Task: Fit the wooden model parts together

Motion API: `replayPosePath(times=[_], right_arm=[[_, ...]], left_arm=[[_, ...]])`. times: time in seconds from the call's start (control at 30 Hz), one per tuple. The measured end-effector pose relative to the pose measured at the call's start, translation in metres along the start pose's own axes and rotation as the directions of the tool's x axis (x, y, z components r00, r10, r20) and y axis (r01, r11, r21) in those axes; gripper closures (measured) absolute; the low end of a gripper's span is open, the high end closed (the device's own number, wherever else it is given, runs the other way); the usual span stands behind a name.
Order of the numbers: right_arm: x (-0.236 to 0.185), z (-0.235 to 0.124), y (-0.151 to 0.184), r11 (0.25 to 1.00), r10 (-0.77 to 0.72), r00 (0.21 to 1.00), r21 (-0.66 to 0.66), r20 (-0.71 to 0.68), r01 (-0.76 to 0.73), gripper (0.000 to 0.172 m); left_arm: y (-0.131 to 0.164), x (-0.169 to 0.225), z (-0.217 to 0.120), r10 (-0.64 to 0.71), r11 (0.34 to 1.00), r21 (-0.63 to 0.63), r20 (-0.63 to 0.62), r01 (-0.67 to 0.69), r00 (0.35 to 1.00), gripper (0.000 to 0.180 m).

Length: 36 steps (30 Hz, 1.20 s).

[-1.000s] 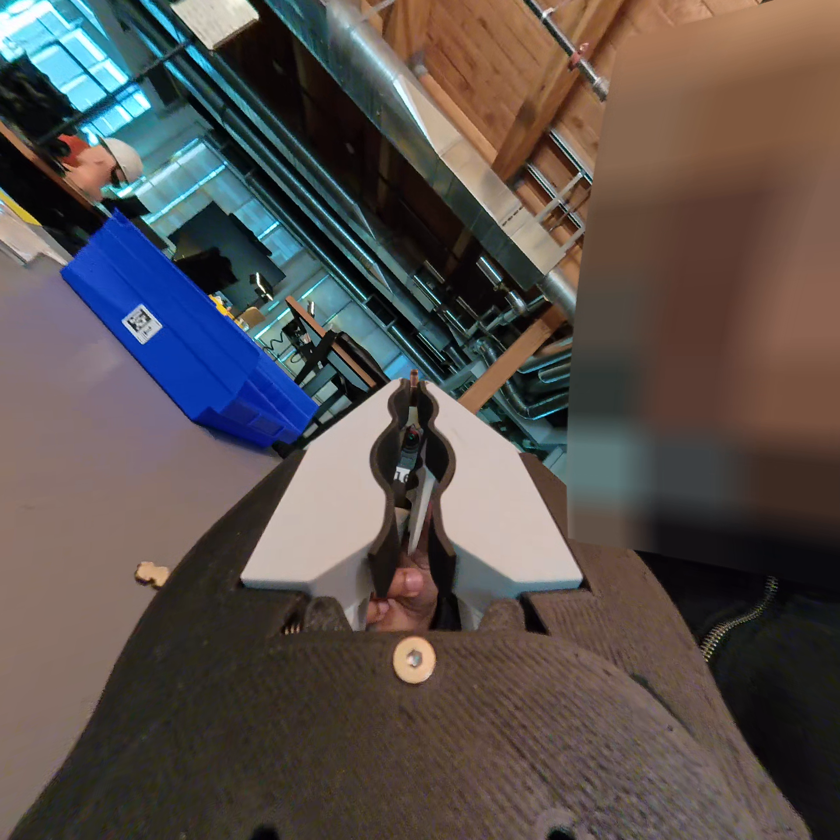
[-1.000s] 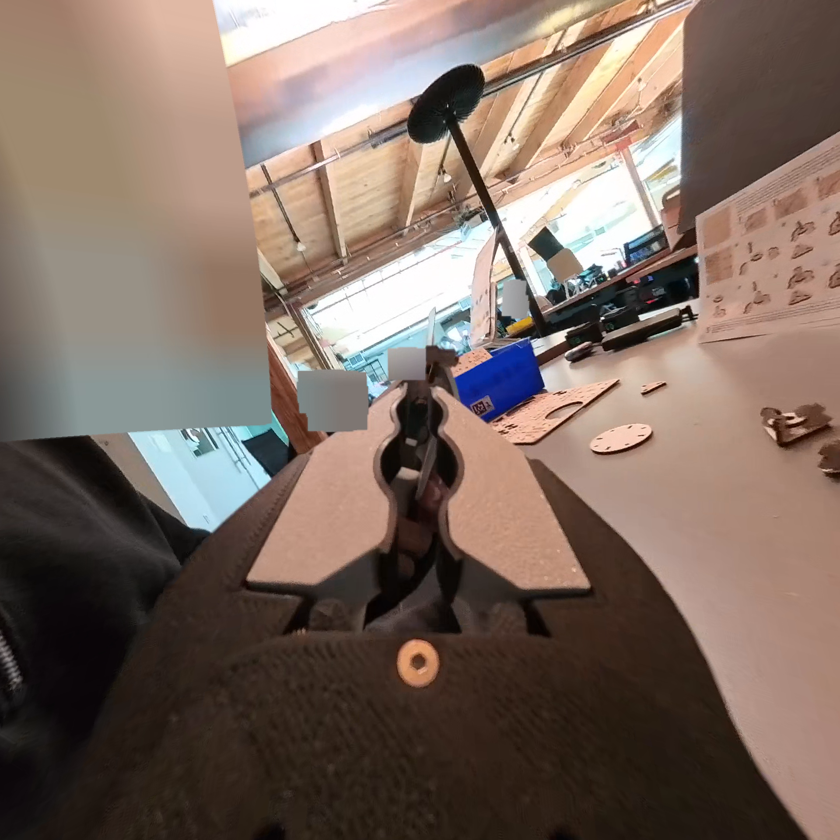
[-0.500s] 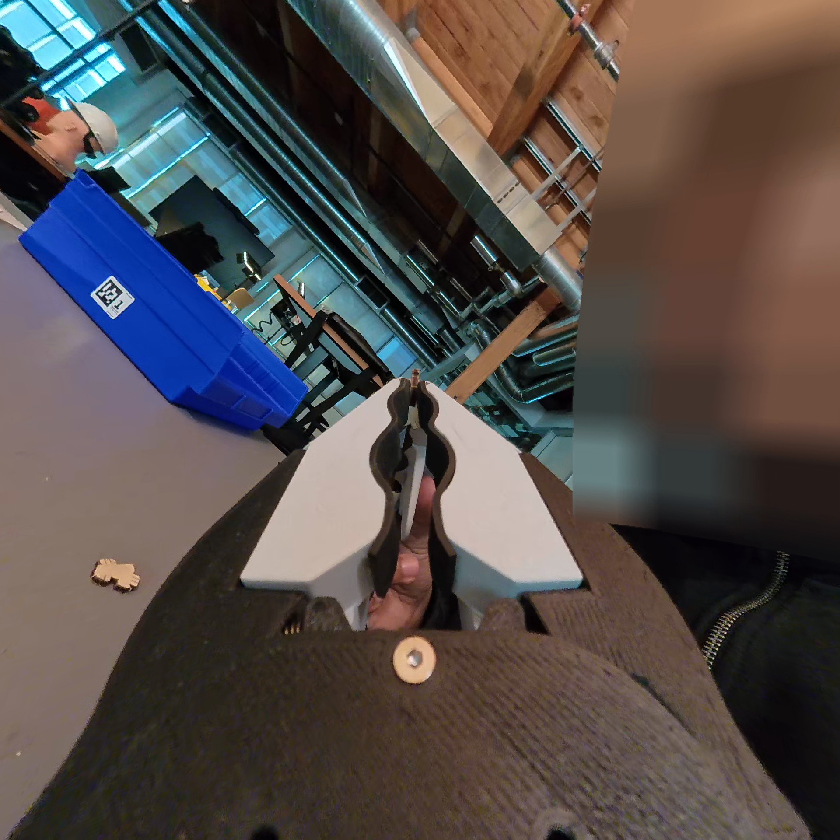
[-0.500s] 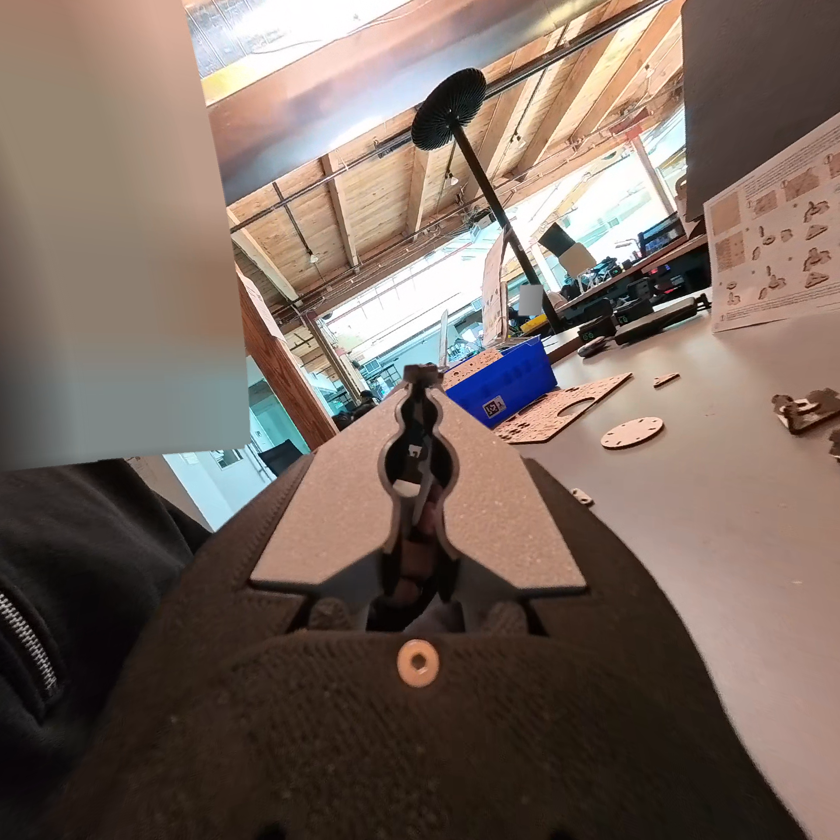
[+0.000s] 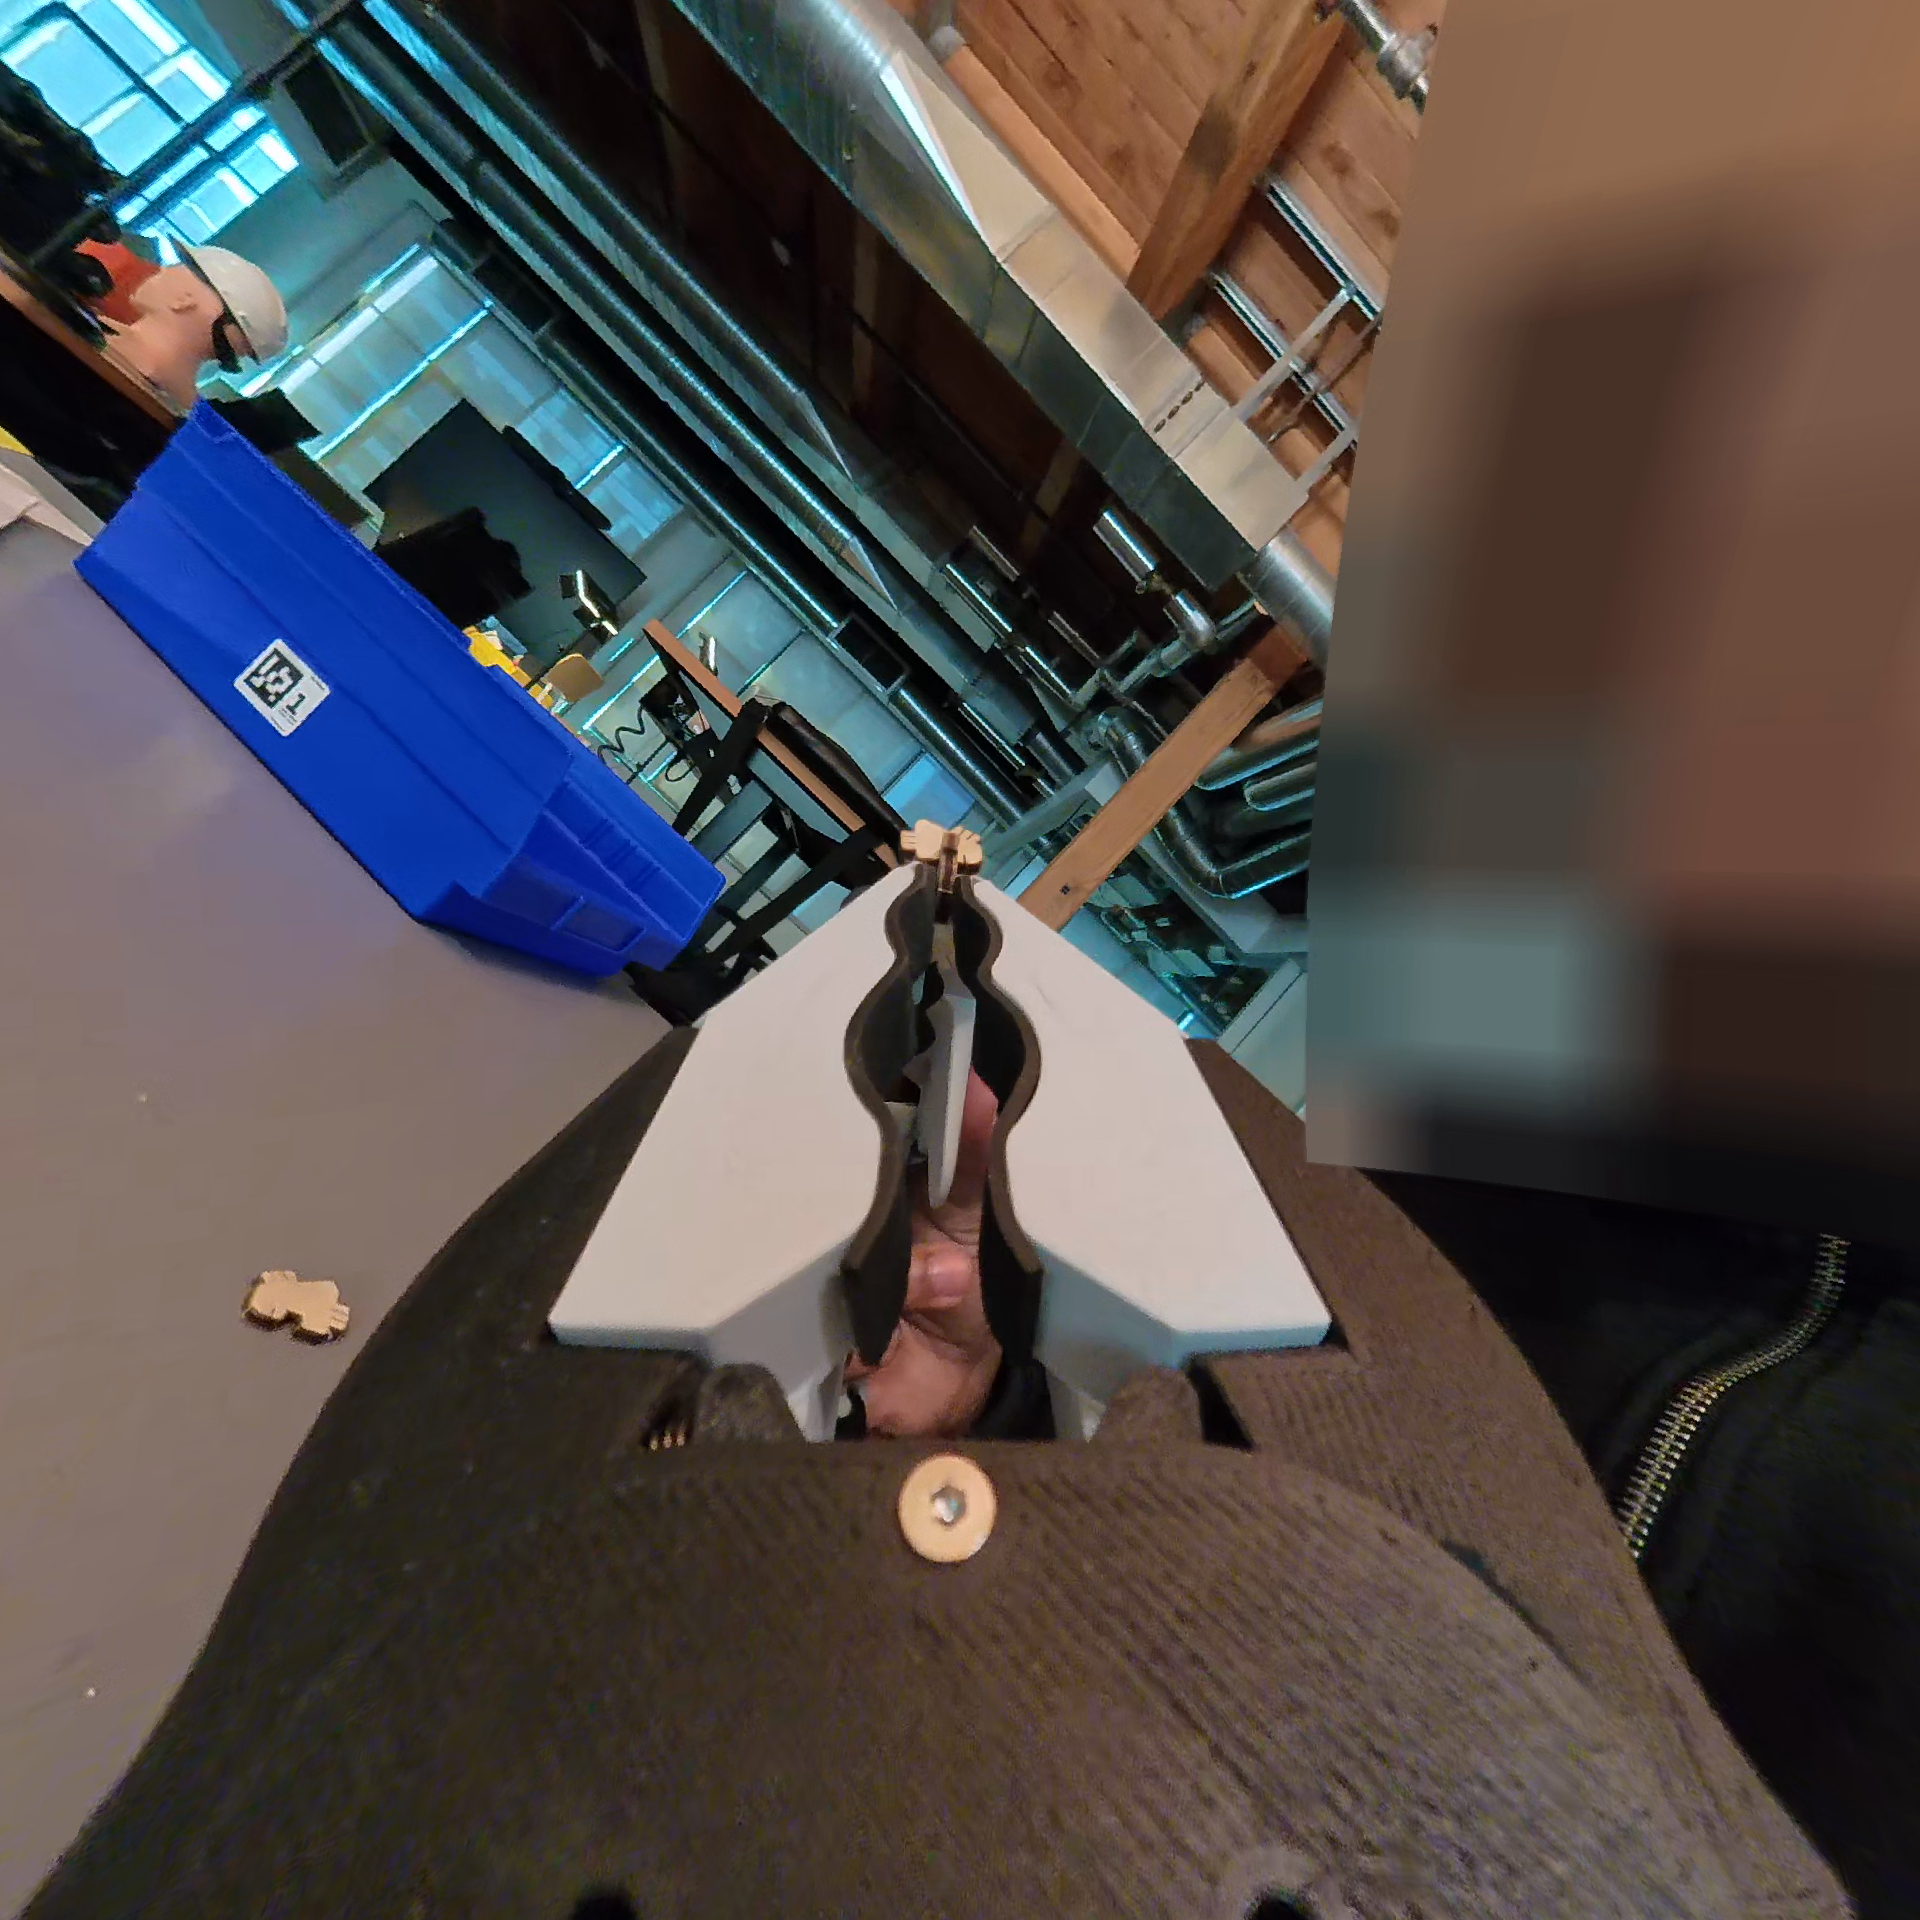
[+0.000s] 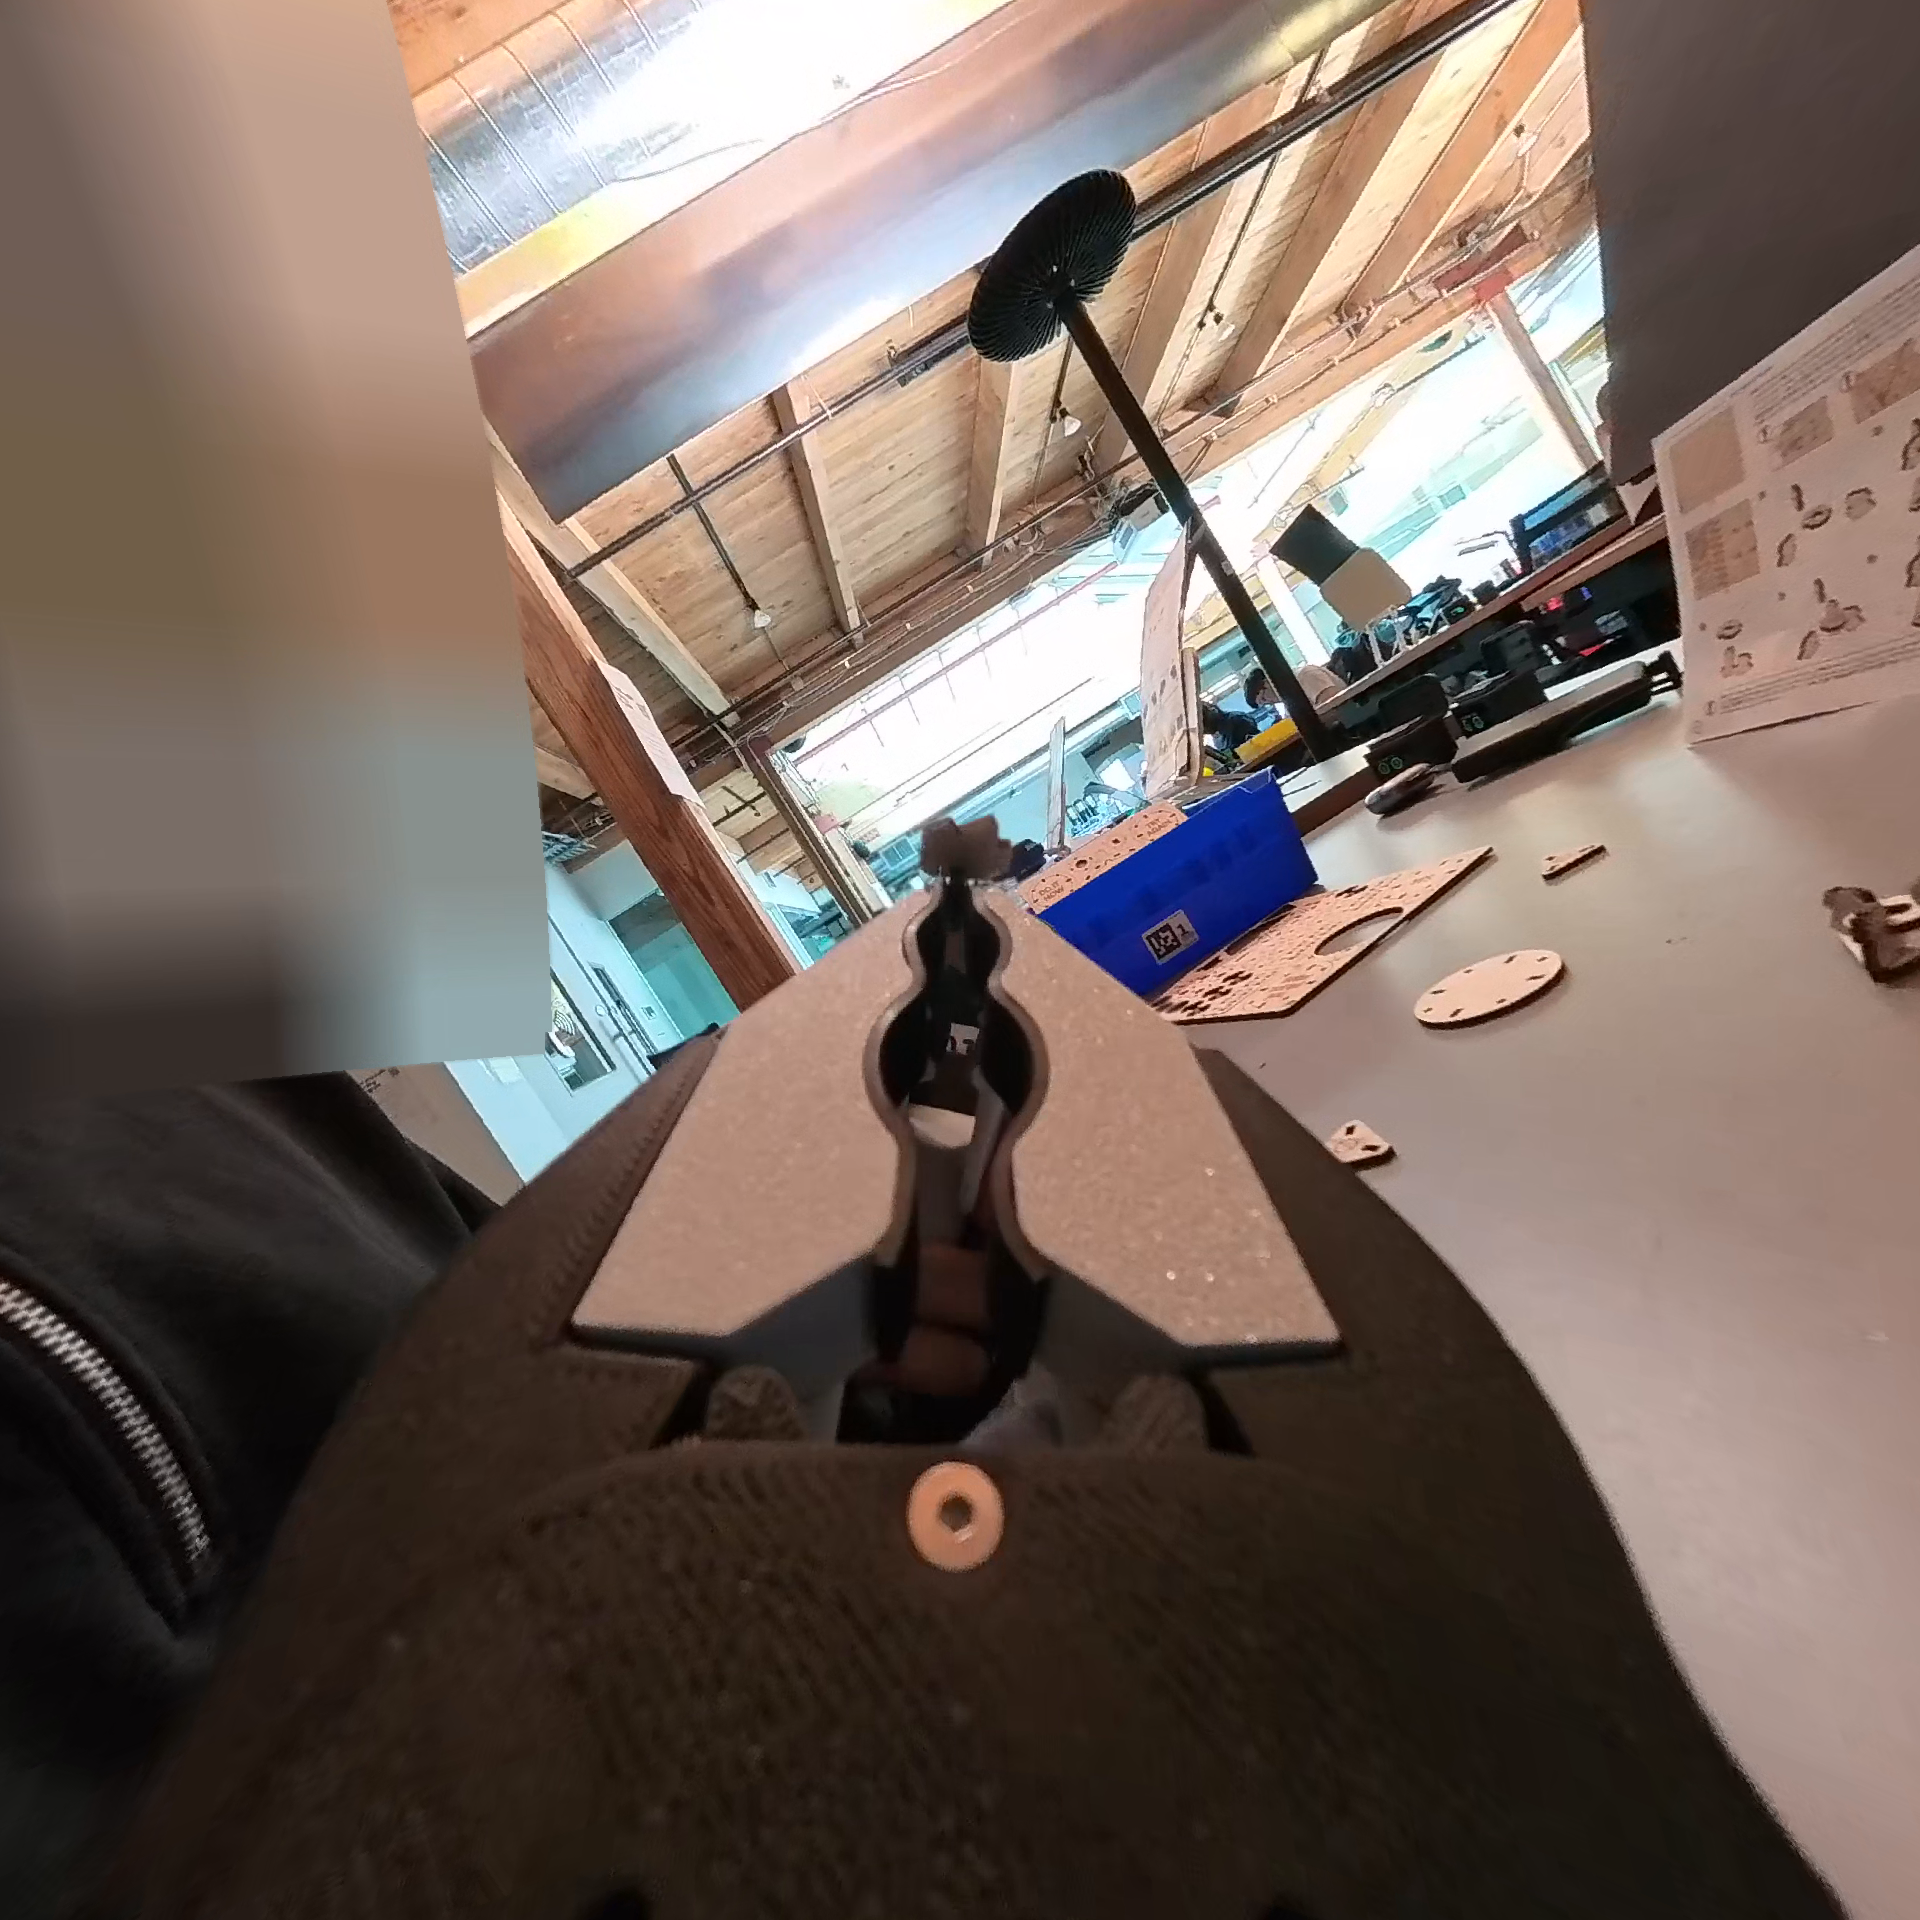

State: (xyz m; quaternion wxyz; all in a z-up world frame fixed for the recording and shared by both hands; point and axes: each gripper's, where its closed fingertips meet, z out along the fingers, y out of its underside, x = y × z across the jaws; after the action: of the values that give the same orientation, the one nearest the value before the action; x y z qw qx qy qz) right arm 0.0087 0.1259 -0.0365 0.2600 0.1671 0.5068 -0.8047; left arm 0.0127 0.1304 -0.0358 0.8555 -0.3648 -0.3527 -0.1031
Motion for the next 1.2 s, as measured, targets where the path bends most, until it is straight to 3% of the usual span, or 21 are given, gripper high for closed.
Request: replayPosePath(times=[0.27, 0.33, 0.47, 0.57, 0.77, 0.87, 1.07, 1.2], right_arm=[[0.004, -0.001, -0.004, 0.996, 0.089, 0.995, -0.018, 0.04, -0.089, 0.172], [0.011, -0.005, -0.011, 0.997, 0.072, 0.997, -0.01, 0.008, -0.072, 0.172], [0.028, -0.016, -0.024, 0.997, 0.004, 0.997, -0.072, -0.072, -0.009, 0.172], [0.045, -0.025, -0.031, 0.994, -0.023, 0.99, -0.105, -0.142, 0.008, 0.172], [0.059, -0.032, -0.029, 0.993, 0.012, 0.986, -0.112, -0.164, -0.03, 0.172], [0.059, -0.033, -0.03, 0.994, 0.035, 0.987, -0.101, -0.154, -0.051, 0.172], [0.059, -0.033, -0.029, 0.993, 0.046, 0.988, -0.103, -0.144, -0.061, 0.172], [0.059, -0.033, -0.03, 0.993, 0.058, 0.989, -0.098, -0.138, -0.071, 0.172]], left_arm=[[-0.001, 0.0, -0.001, 0.038, 0.999, -0.026, 0.024, -0.038, 0.999, 0.17], [-0.003, -0.003, -0.003, 0.076, 0.996, -0.042, 0.065, -0.073, 0.995, 0.156], [-0.004, -0.02, -0.012, 0.196, 0.974, -0.153, 0.209, -0.166, 0.958, 0.154], [0.013, -0.052, -0.023, 0.327, 0.906, -0.383, 0.365, -0.179, 0.872, 0.155], [0.045, -0.1, -0.047, 0.51, 0.696, -0.716, 0.447, -0.047, 0.735, 0.155], [0.06, -0.112, -0.049, 0.534, 0.62, -0.784, 0.426, 0.003, 0.73, 0.142], [0.08, -0.109, -0.04, 0.561, 0.545, -0.839, 0.356, -0.01, 0.747, 0.141], [0.099, -0.087, -0.043, 0.472, 0.536, -0.842, 0.353, 0.055, 0.808, 0.146]])
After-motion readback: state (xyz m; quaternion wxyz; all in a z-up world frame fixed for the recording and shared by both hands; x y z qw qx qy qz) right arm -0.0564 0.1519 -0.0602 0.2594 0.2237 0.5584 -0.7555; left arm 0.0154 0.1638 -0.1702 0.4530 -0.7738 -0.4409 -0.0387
